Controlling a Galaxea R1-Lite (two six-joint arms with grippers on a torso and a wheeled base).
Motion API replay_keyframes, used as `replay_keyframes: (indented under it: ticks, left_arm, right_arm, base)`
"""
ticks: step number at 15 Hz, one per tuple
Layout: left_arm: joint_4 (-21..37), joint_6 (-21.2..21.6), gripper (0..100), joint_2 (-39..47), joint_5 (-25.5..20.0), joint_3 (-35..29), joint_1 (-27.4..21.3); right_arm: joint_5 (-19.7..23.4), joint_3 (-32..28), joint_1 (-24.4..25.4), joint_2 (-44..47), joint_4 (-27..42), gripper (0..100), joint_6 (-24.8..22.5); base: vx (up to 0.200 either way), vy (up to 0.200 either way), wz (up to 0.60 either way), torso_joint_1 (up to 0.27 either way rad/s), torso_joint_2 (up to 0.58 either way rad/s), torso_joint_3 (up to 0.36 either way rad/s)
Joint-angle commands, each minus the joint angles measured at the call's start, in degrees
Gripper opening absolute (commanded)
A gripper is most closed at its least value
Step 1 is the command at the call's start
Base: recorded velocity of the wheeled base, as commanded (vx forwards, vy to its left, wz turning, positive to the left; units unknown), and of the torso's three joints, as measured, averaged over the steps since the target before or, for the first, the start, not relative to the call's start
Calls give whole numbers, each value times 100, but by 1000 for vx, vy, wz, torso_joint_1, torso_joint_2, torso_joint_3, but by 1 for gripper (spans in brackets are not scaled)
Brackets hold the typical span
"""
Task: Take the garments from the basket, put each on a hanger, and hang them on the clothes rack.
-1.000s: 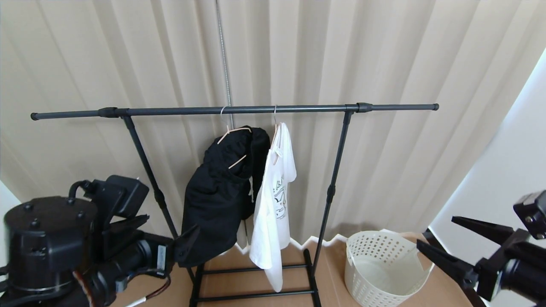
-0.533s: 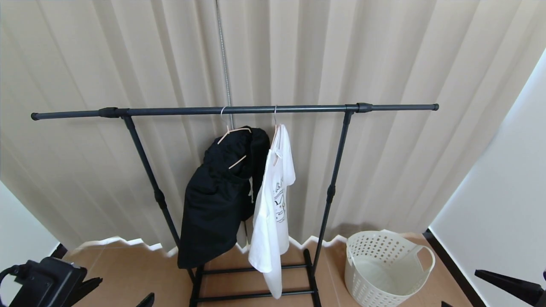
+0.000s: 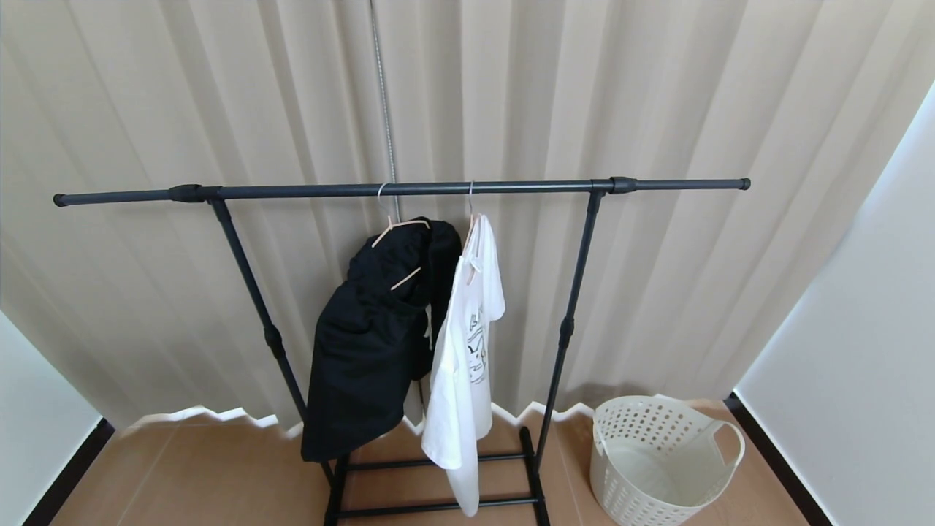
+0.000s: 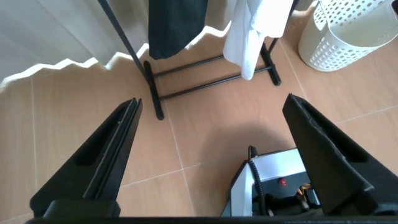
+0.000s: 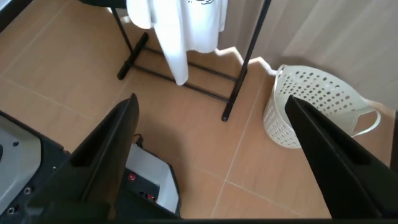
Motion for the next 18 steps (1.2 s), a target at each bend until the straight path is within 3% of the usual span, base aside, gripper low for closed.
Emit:
replay_keyframes:
  ticks: [1,2,4,6,11,13,14,16,18]
  left_arm:
    - [194,170,100,-765,223,5,621]
    - [194,222,100,-782,231,5,762]
    - [194,635,100,-1292,223,5,2018]
    - [194,785,100,-1925,196,5,2678]
    - [202,758,100,-3507,117,5,3442]
    - [194,750,100,-3727,-287,5,3486]
    - [229,706,100,-3727,-700,5,3486]
    - [413,662,100,-3727,-2071,5,3486]
    - [431,662,100,-3727,-2124,5,3486]
  right_arm:
    - [-29,5,-247,-360,7,100,-15]
    - [-55,5,-308,-378,15,100,-24]
    - [-99,5,-791,-571,15,100,-50]
    - [-99,5,-958,-685,15,100,-50]
    - [-99,5,-1389,-1010,15,100,-50]
    - [-99,5,-1609,-1072,15,100,-50]
    - [-91,5,-1776,-1257,15,100,-50]
    - [-91,5,-1960,-1599,15,100,-59]
    - [-82,5,-2101,-2144,24,100,-77]
  base:
    - [0,0,0,0,0,0]
    - [0,0,0,0,0,0]
    - [0,0,0,0,0,0]
    - [0,0,0,0,0,0]
    - [0,0,0,0,0,0]
    - [0,0,0,0,0,0]
    - [0,0,0,0,0,0]
    - [0,0,0,0,0,0]
    - [0,0,0,0,0,0]
